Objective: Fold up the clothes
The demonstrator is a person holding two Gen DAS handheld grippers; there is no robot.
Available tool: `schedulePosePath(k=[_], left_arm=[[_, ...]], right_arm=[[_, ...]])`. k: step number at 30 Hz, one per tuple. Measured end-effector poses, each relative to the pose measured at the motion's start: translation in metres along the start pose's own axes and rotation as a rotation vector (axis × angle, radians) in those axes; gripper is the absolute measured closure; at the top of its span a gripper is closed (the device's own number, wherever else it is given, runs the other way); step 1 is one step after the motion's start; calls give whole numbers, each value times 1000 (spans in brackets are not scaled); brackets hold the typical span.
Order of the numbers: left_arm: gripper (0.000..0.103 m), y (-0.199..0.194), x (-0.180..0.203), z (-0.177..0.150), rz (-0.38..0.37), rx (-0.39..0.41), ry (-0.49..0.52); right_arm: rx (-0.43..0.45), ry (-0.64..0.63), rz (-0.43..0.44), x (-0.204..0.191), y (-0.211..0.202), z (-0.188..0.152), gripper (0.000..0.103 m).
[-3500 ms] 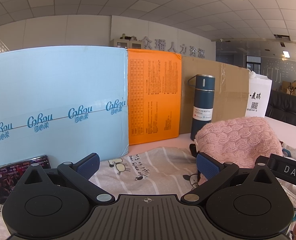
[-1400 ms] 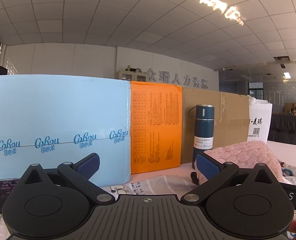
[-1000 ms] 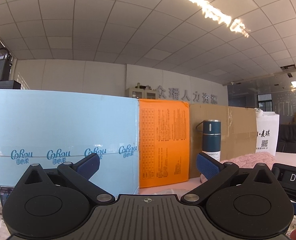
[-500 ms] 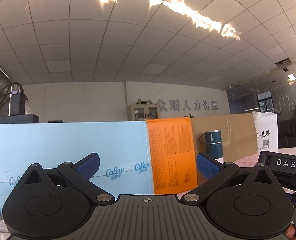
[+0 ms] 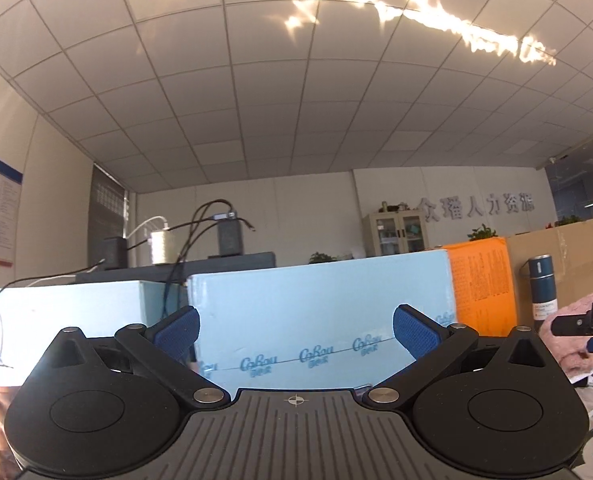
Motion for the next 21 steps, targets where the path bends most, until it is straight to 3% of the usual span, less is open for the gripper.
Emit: schedulePosePath(k=[5, 11, 17, 21], left_arm=[[0, -14, -79, -10, 203, -29, -104], [0, -25, -169, -12, 312, -67, -315], [0, -14, -244, -10, 396, -44, -409], [0, -4, -284, -50, 444, -22, -557]], right_arm=[[-38, -78, 34, -32, 6, -8, 0], [-145, -318, 186, -122, 18, -30, 0], [-272, -471, 374, -229, 47, -64, 0], [-342, -527, 479, -292, 69, -96, 0]])
Point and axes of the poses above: each gripper's, at about its wrist camera, not at the fingertips, and y roughly the way its jaws point, x to its right, z to its top, the point moved 3 cm from there along y, roughly the way its jaws point, and after that the axes turned 4 degrees about -x, right-handed, at the moved point
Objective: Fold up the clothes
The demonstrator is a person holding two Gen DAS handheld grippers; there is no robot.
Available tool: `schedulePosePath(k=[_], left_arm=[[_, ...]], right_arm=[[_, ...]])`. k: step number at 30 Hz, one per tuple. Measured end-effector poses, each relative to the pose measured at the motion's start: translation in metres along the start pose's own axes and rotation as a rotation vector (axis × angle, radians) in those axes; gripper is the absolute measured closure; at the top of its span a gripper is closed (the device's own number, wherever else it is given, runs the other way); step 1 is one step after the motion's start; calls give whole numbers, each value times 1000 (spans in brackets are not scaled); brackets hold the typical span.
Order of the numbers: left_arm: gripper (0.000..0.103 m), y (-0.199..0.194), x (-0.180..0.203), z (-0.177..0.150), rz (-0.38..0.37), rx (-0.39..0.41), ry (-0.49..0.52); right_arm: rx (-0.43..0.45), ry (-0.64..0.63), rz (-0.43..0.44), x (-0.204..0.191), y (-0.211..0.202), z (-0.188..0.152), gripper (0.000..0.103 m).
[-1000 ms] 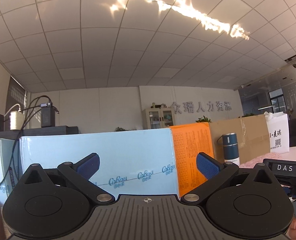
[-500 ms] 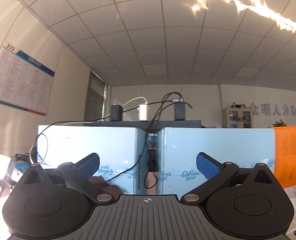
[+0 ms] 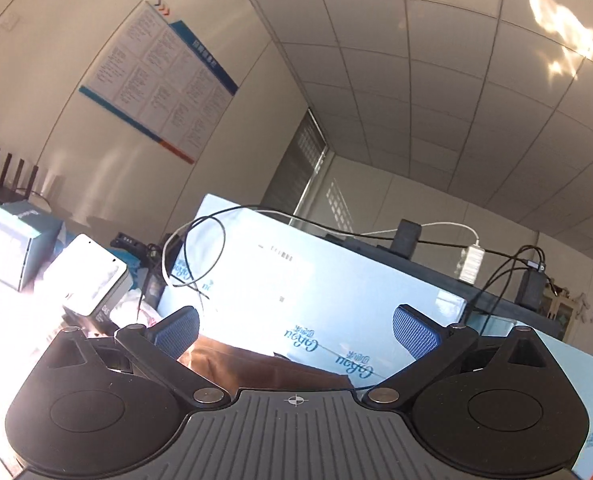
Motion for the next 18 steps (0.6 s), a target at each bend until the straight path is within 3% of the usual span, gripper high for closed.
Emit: schedulePosePath(k=[2, 5, 8, 10, 18], left_arm=[[0, 6, -24, -22, 24, 2, -80], [1, 24, -46, -34, 77, -142, -122], [1, 29, -59, -36, 43, -195, -202], [1, 31, -64, -38, 62, -207, -225], [4, 34, -75, -43, 89, -237, -292]], right_arm=[[-40, -46, 37, -22, 25, -4, 0], [-102, -122, 88, -49, 62, -15, 0], [-158, -191, 131, -74, 97, -25, 0], [-175, -221, 148, -86, 114, -28, 1], [-272, -131, 252, -125, 179, -39, 4]])
Point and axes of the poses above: each gripper's, at about its wrist camera, not at the fingertips, and y roughly the way its jaws point, x to its right, z to its top, the point moved 3 cm from there along y, roughly the way its jaws point, and after that the axes turned 4 degrees about -x, right-handed, at the moved point
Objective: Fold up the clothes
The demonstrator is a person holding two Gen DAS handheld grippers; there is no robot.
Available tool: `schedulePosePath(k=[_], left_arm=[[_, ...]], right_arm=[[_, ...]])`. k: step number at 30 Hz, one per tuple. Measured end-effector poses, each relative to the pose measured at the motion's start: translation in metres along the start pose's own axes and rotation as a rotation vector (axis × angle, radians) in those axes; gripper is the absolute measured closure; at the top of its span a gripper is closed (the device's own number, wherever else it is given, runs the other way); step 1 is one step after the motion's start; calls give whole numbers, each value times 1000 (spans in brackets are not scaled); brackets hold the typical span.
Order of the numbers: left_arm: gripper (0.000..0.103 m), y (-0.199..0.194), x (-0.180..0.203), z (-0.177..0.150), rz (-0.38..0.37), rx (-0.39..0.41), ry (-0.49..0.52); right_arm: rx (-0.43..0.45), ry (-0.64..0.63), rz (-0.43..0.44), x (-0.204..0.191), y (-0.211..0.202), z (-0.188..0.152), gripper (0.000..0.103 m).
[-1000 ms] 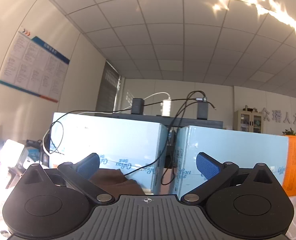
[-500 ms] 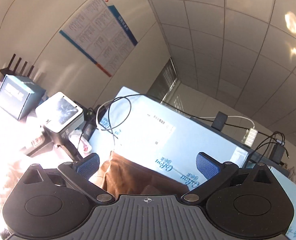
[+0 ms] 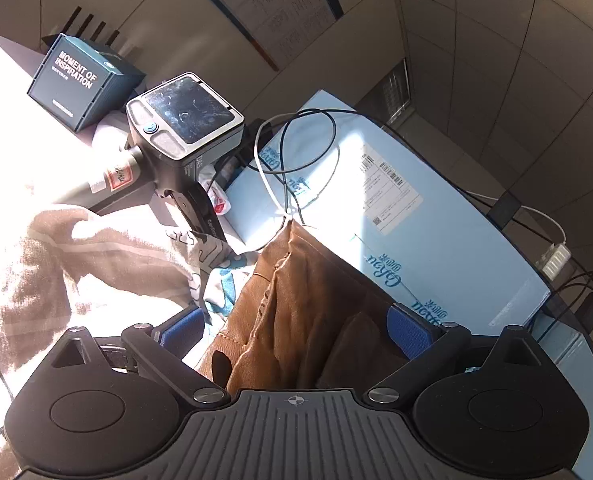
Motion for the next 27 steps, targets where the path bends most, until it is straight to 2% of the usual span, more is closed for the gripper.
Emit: schedulePosePath(k=[3, 4, 5, 6, 10, 11, 12, 13, 14, 15, 17, 23, 25, 27], left_arm=[[4, -1, -2, 1, 3, 3, -15], [4, -1, -2, 0, 4, 2, -15], [4, 0, -2, 0, 5, -2, -11], [4, 0, -1, -1, 6, -5, -7], [4, 2, 3, -4, 12, -14, 16], [4, 3, 2, -4, 13, -15, 15], [4, 3, 2, -4, 15, -17, 14], [4, 4, 1, -4, 19, -19, 10], [4, 4, 0, -4, 23, -22, 7], [4, 4, 0, -5, 24, -26, 3], [4, 5, -1, -5, 20, -32, -5], [4, 7, 1, -7, 27, -47, 13], [3, 8, 3, -7, 24, -49, 26], [3, 6, 6, -9, 1, -46, 42]], right_arm=[[-8, 142, 49, 5, 11, 7, 4], [-6, 174, 36, 7, 14, 8, 4], [-7, 202, 17, 9, 17, 10, 10], [-13, 211, -25, 10, 20, 11, 21], [-25, 164, -78, 6, 26, 8, 25], [-21, 136, -83, 3, 26, 7, 38], [-15, 106, -83, 0, 26, 5, 59], [-13, 87, -88, 0, 26, 3, 68], [-13, 76, -89, 0, 25, 2, 86], [-14, 84, -76, 3, 22, 2, 96], [9, 123, -73, 8, 10, 4, 97], [227, 122, -101, 11, -68, 15, 98], [300, 177, -110, 24, -97, 23, 98], [351, 258, -81, 42, -124, 29, 98]])
Point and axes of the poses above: each gripper's, at about its wrist camera, not at the fingertips, and y roughly the way its jaws point, x to its right, z to its top, the point moved 3 cm from there along y, roughly the way its jaws point, and after that the axes turned 4 degrees about -x, right-handed, at the moved point
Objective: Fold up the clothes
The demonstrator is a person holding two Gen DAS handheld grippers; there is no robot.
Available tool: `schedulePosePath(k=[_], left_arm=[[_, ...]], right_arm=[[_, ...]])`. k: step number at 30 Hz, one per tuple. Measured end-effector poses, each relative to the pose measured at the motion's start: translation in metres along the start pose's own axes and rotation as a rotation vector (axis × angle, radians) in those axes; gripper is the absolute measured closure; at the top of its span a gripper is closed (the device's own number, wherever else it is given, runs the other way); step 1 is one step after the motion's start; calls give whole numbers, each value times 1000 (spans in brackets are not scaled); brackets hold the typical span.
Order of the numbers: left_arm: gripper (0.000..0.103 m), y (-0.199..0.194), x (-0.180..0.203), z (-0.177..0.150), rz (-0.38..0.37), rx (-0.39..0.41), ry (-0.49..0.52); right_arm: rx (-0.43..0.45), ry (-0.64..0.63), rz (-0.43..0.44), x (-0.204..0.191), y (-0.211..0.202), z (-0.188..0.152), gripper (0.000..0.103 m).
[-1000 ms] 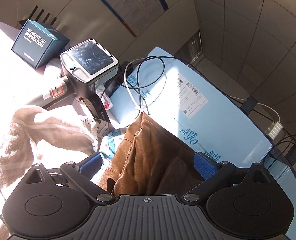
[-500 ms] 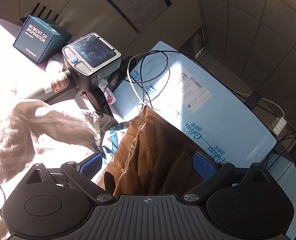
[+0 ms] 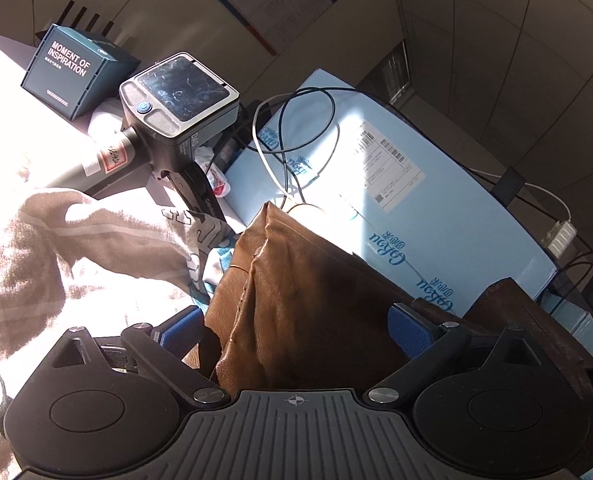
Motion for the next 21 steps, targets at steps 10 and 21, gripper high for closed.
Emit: schedulePosePath(k=[10, 21], left_arm=[[3, -18, 46, -20, -296, -12, 215], [3, -24, 107, -79, -464, -162, 565]], right_arm=[[265, 292, 23, 69, -134, 68, 99], [159, 274, -539, 172, -262, 3, 98]])
Point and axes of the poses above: each gripper's, at about its wrist camera, not at the fingertips, and y roughly the way its jaws point, x to its right, z to its top, the point moved 3 cm from there along y, roughly the way its jaws point, and after that the axes turned 4 degrees about -x, right-handed, at the moved point
